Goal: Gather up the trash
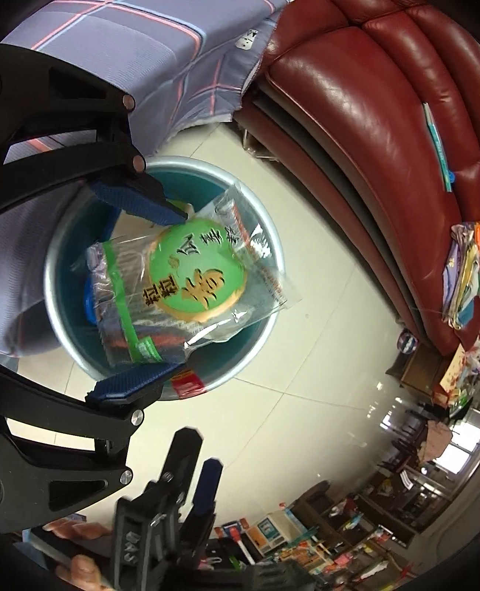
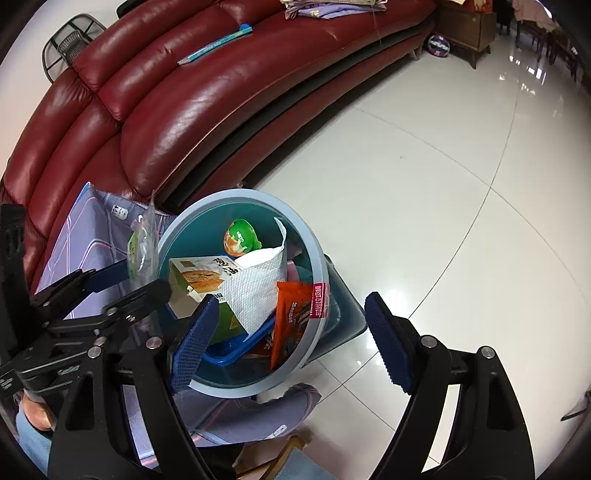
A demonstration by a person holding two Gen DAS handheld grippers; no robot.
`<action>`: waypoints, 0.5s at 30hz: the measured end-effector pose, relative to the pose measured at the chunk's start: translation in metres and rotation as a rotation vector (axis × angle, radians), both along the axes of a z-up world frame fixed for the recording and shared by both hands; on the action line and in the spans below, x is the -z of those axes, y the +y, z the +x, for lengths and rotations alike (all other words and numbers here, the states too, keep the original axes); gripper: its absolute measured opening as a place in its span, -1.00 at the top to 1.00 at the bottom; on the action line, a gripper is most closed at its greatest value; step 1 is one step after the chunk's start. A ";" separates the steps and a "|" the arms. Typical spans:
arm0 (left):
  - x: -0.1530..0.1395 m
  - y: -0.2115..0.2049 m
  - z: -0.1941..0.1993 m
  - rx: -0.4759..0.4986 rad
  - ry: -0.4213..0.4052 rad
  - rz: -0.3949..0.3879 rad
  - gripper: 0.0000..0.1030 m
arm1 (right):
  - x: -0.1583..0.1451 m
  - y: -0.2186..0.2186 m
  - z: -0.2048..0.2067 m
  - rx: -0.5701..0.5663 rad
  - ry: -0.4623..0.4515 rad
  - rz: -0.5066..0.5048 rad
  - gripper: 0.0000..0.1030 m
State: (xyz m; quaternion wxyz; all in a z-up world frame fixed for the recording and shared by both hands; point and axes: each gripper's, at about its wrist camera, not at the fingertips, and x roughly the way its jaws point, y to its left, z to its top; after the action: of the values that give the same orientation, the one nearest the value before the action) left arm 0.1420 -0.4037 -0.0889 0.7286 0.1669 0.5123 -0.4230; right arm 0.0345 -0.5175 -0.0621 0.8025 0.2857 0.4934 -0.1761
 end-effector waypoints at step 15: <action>-0.005 0.023 0.001 -0.048 -0.008 0.000 -0.70 | -0.007 0.008 0.002 -0.006 -0.008 -0.003 -0.50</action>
State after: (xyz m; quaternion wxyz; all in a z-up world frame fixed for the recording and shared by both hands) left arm 0.1426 -0.3802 -0.0836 0.7405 0.1564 0.5131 -0.4049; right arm 0.0370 -0.5096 -0.0554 0.8054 0.2839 0.4907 -0.1731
